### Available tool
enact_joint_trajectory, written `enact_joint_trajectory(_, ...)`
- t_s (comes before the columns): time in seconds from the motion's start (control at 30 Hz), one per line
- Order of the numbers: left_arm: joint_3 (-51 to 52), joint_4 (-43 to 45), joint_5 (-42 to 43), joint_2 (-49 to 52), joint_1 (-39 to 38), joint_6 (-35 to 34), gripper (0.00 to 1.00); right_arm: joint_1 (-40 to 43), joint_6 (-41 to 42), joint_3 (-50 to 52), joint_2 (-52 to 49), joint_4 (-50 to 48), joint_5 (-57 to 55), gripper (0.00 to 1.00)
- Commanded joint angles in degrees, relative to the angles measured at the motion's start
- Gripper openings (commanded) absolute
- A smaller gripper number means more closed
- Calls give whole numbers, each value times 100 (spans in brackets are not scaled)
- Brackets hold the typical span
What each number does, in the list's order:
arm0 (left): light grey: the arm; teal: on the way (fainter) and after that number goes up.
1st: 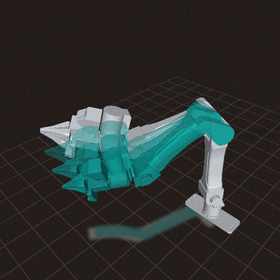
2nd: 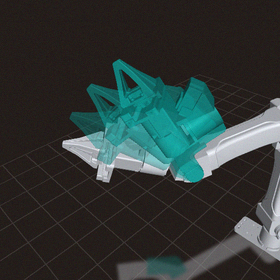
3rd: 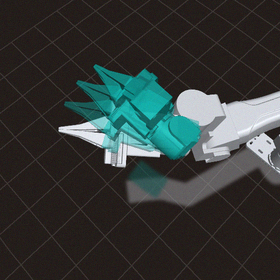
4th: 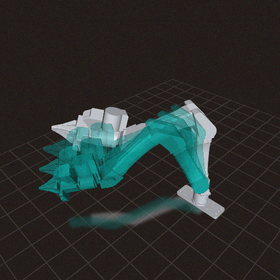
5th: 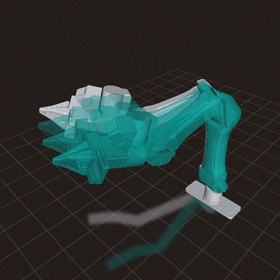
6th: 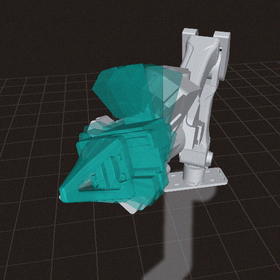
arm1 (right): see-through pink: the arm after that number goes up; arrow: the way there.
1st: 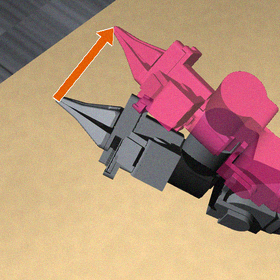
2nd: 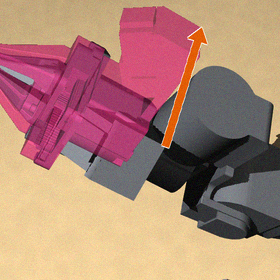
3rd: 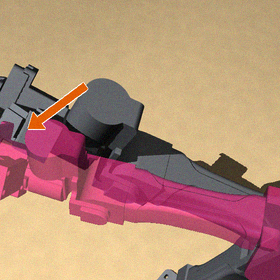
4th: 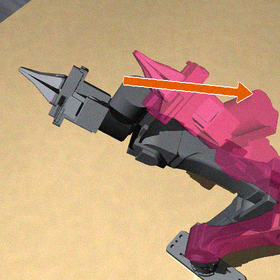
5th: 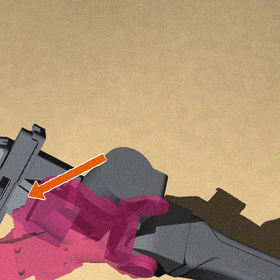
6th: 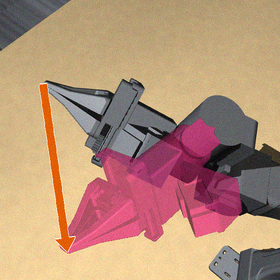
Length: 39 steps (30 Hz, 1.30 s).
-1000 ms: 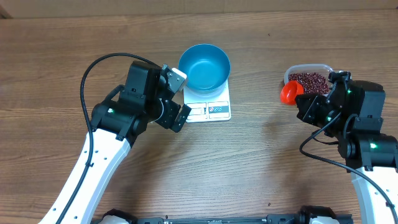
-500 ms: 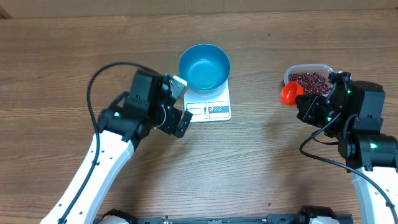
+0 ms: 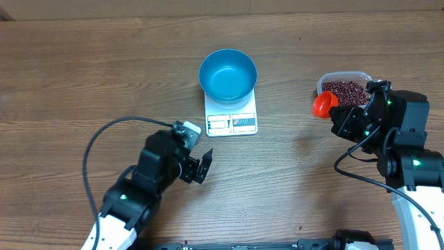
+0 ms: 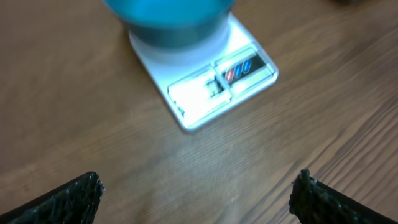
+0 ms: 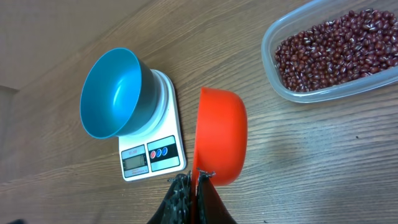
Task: Scoop item into bowl and weigh 150g on scale
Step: 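Withdraw the left gripper from the scale toward the front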
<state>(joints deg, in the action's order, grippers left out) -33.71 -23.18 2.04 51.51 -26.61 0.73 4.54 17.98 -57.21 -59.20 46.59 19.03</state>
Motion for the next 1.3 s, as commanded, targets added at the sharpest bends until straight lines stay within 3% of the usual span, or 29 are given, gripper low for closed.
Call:
enact_joint_trajectory(0.0,175,258,-138,133,-4,-85,99,42,-46,-103,13,4,-59,4)
enact_joint_trajectory(0.53,175,872,588,1340,-4,-72,100,42,-24,-103,13,22,-61,4)
enact_joint_trajectory(1.27,175,826,535,1482,-4,-74,100,42,-24,-103,13,44,-61,4)
